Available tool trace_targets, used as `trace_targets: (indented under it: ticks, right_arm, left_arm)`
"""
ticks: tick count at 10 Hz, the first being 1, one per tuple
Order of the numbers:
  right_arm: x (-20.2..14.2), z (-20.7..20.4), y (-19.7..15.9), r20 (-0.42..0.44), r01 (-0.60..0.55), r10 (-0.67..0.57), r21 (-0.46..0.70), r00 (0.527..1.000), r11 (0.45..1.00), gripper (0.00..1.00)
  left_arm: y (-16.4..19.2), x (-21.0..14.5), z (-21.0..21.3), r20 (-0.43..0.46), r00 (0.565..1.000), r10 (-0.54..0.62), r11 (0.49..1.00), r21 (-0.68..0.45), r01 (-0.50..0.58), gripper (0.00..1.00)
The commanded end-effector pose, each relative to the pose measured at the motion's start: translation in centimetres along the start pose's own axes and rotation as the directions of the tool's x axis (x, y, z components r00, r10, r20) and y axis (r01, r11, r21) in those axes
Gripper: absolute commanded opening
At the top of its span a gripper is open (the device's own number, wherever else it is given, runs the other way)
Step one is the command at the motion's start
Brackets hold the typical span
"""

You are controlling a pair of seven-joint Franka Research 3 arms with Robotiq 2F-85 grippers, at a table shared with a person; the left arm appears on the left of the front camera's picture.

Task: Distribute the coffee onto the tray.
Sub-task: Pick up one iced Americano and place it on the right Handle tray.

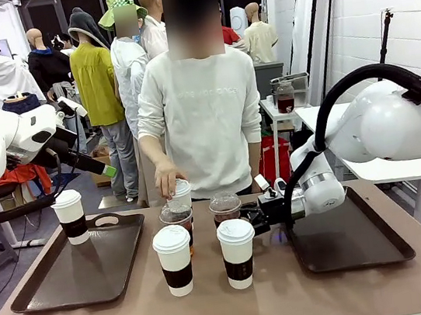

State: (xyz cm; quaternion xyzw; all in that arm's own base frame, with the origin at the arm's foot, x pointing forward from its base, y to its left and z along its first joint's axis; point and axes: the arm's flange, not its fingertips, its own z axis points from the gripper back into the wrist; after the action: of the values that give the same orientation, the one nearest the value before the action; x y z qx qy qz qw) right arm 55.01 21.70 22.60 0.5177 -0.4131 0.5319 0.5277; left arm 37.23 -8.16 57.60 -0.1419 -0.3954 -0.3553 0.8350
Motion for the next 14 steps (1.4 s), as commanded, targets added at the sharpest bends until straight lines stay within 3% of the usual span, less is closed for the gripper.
trace_targets:
  ticks: [1,8,10,14]
  right_arm:
    - [-0.1,-0.8,-0.9,0.018,0.035,-0.035,-0.006,0.999,0.999,1.0]
    - [-0.8,-3.1,-1.1,-0.015,0.043,-0.042,0.082,0.999,0.996,1.0]
    - [-0.9,-3.0,-1.2,0.011,0.03,-0.031,0.067,0.999,0.997,0.64]
    - [0.5,-1.9,-0.5,0.003,0.036,-0.036,0.063,0.999,0.997,0.64]
  left_arm:
    - [0.1,-0.1,0.0,0.0,1.0,0.004,1.0,-0.008,-0.004,1.0]
    - [0.1,-0.1,0.0,0.0,1.0,0.004,1.0,-0.008,-0.004,1.0]
    - [0.1,-0.1,0.0,0.0,1.0,0.004,1.0,-0.008,-0.004,1.0]
    - [0.1,-0.1,0.0,0.0,1.0,0.004,1.0,-0.008,-0.004,1.0]
